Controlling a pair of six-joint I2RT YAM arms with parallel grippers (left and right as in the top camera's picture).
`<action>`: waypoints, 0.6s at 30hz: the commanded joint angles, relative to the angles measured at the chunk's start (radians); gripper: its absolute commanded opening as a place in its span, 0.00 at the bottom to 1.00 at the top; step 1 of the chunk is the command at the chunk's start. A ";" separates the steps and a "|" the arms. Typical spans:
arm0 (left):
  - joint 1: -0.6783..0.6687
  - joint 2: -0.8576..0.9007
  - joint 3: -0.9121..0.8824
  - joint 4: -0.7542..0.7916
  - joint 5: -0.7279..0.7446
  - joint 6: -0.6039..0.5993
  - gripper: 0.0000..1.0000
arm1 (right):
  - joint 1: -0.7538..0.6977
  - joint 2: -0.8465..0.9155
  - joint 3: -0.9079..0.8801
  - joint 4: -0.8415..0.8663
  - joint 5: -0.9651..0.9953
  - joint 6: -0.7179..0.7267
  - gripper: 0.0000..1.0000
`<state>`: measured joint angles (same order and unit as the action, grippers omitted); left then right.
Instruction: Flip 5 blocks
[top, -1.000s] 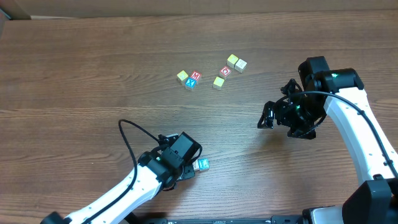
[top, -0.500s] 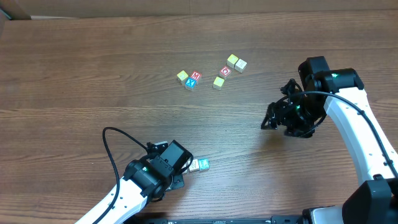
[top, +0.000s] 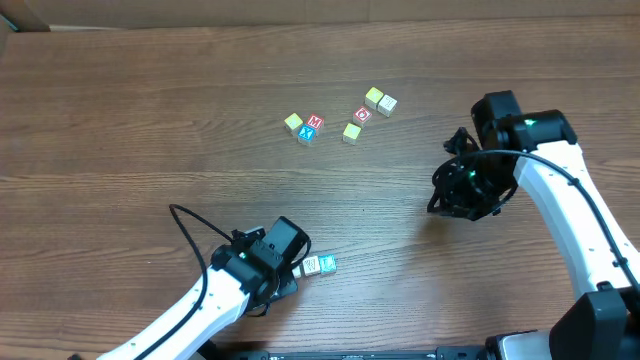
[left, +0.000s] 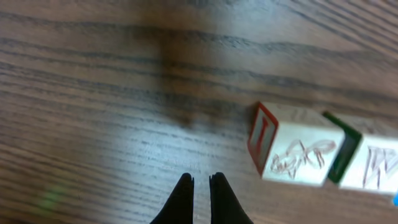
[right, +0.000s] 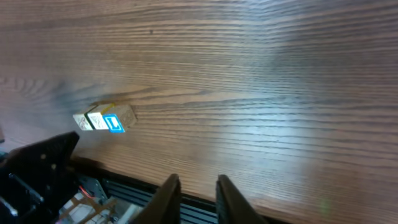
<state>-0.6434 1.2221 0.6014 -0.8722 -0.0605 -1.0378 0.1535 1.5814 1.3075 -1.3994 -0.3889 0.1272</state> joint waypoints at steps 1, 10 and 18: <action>0.032 0.039 -0.002 0.033 0.017 0.011 0.04 | 0.032 -0.006 0.020 0.008 -0.004 -0.005 0.16; 0.061 0.048 -0.002 0.104 0.029 0.093 0.04 | 0.114 -0.006 -0.069 0.114 -0.005 0.007 0.13; 0.061 0.048 -0.002 0.127 0.029 0.127 0.04 | 0.145 -0.006 -0.224 0.262 -0.014 0.094 0.13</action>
<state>-0.5869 1.2636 0.6010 -0.7486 -0.0368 -0.9424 0.2932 1.5814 1.1236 -1.1648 -0.3901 0.1787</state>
